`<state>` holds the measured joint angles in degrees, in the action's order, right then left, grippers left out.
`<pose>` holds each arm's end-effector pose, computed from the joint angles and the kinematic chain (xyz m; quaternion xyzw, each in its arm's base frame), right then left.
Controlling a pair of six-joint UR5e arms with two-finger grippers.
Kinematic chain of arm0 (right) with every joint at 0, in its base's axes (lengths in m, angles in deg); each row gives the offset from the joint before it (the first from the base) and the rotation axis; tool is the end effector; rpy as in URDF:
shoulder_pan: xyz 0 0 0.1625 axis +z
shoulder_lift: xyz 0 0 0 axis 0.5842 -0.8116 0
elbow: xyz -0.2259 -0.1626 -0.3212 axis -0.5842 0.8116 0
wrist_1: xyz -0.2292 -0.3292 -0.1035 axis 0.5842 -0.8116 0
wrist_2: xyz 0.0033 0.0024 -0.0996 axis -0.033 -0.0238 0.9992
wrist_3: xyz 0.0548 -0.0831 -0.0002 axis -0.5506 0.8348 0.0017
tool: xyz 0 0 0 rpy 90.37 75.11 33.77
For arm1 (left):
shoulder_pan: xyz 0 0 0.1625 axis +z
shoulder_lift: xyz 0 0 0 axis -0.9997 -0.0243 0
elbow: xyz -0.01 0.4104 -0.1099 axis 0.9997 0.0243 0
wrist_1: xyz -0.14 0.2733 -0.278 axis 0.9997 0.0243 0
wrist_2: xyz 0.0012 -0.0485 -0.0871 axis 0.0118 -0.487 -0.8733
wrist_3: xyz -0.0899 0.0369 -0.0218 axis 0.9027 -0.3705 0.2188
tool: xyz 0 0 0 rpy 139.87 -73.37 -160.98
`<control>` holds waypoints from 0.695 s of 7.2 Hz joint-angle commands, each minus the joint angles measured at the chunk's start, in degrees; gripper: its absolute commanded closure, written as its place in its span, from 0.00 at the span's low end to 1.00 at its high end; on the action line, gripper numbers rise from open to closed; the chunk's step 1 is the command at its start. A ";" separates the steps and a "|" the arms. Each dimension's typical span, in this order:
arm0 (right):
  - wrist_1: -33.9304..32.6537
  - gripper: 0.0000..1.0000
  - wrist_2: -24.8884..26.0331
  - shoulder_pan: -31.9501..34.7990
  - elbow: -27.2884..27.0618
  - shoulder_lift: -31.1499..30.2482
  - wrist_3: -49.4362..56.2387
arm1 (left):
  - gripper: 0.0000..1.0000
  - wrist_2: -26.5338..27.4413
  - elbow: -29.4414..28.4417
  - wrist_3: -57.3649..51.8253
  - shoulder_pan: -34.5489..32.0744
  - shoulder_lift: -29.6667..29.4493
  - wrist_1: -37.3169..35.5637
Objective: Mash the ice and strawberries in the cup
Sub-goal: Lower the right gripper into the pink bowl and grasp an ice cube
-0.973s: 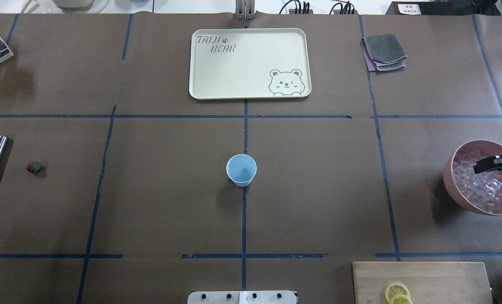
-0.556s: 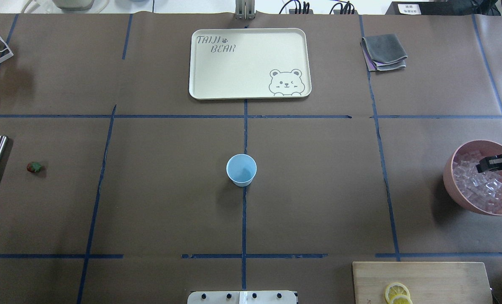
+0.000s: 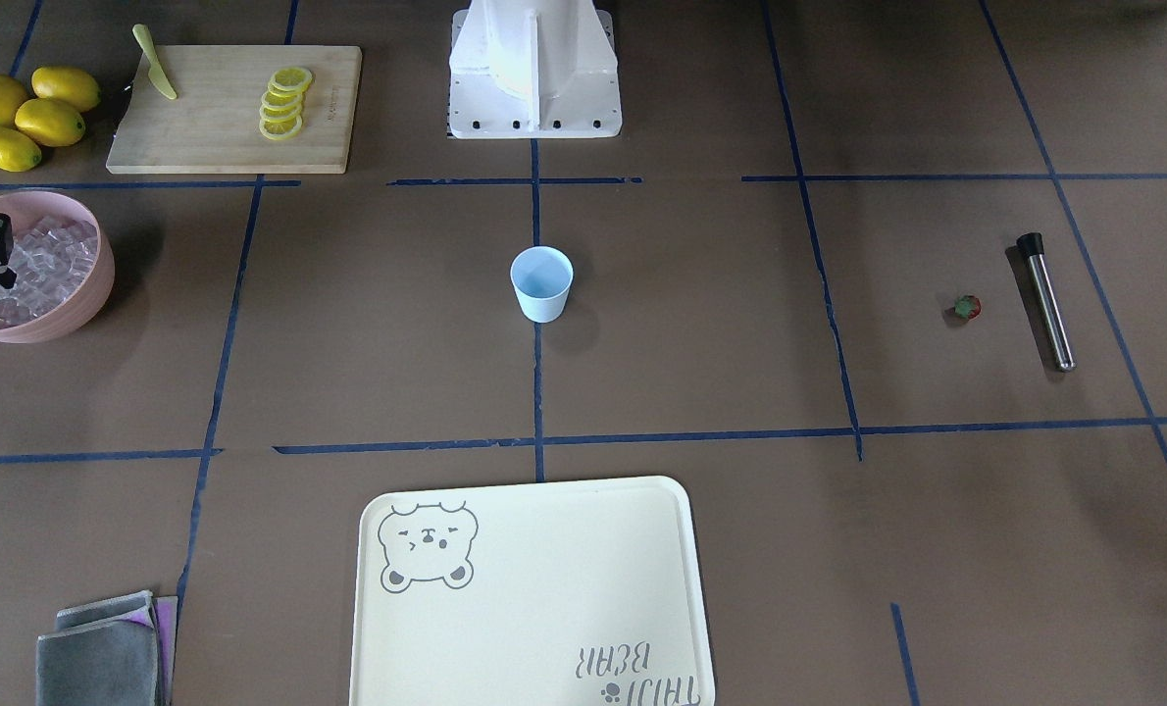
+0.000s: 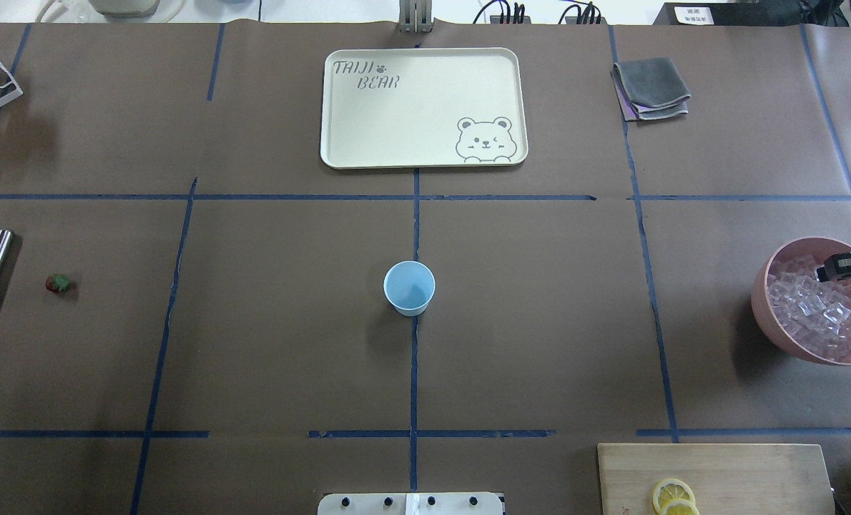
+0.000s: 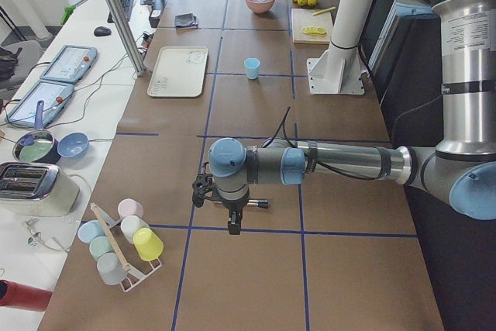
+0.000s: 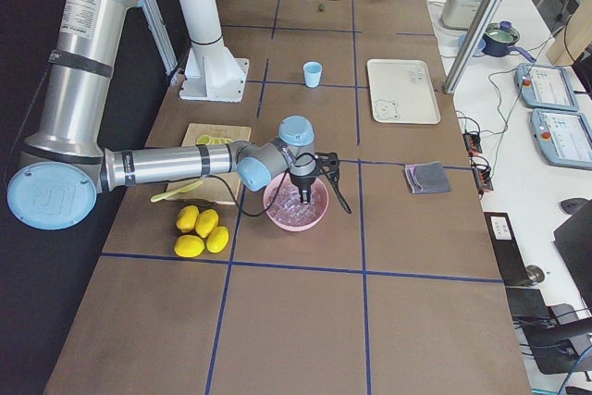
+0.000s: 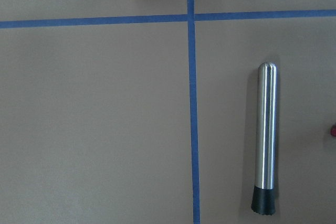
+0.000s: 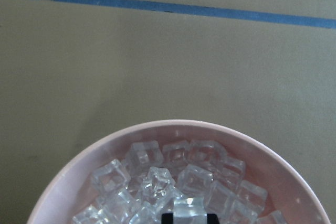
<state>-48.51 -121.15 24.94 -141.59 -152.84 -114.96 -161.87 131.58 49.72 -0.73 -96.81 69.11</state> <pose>-0.1368 -0.4036 0.5639 0.0718 -0.3787 -0.0149 0.9226 -0.0577 -0.4294 0.6339 -0.0059 0.3842 0.0231 0.9229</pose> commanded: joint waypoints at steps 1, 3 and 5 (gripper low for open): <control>-9.47 0.89 -0.88 2.33 -2.40 7.19 0.17 | 0.00 0.00 0.00 0.00 -0.04 0.00 -0.02; -14.80 1.00 -0.53 1.03 -3.64 14.16 -0.44 | 0.00 -0.09 0.00 0.00 -0.05 0.00 -0.02; -20.39 1.00 -0.53 -3.17 -4.09 21.25 -2.63 | 0.00 -0.09 0.09 0.00 0.04 0.00 0.06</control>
<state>-64.96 -121.76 24.48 -145.45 -136.31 -116.23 -161.95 131.64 49.72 -0.73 -96.81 69.11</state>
